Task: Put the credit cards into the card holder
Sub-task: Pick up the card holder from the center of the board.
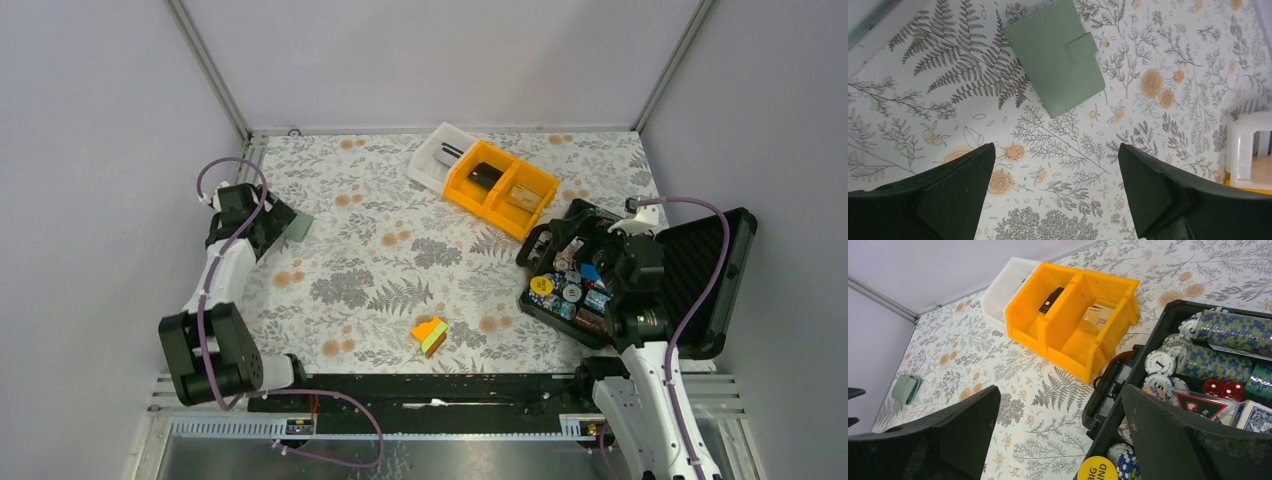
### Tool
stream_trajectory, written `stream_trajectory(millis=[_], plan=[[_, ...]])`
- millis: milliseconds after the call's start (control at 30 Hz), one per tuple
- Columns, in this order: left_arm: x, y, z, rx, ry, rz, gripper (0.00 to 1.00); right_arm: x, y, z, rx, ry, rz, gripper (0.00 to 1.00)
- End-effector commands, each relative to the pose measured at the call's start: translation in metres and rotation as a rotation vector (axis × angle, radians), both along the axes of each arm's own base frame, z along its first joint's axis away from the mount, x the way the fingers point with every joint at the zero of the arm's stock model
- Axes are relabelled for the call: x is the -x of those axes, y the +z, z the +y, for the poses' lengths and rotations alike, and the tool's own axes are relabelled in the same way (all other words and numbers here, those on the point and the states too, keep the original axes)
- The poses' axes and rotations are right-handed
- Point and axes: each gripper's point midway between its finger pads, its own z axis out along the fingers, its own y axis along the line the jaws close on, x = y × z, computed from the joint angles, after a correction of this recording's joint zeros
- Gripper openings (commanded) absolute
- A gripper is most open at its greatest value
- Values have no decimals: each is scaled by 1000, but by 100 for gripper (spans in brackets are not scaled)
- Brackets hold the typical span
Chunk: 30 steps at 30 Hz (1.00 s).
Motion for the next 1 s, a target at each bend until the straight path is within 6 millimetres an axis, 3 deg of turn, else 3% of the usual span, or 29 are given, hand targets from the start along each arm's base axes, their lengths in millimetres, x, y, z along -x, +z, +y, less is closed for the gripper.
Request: stream_trajectory(millis=[0,133,400,700,867,967], plan=[[-37,15,12,21,68,-79,97,2,10,3,6,24,-54,99],[-50,-6,10,86,49,-75,91,2,10,3,7,24,-54,99],[-63,-42,13,203,63,-57,70,1,16,7,4,47,-85,99],[-62,-70,18,270,88,-5,61,0,15,8,5,50,-90,99],[-71,-78,16,264,7,47,60,2,17,5,6,36,-101,99],[-70,-86,18,258,6,69,54,3,18,5,7,37,-107,99]])
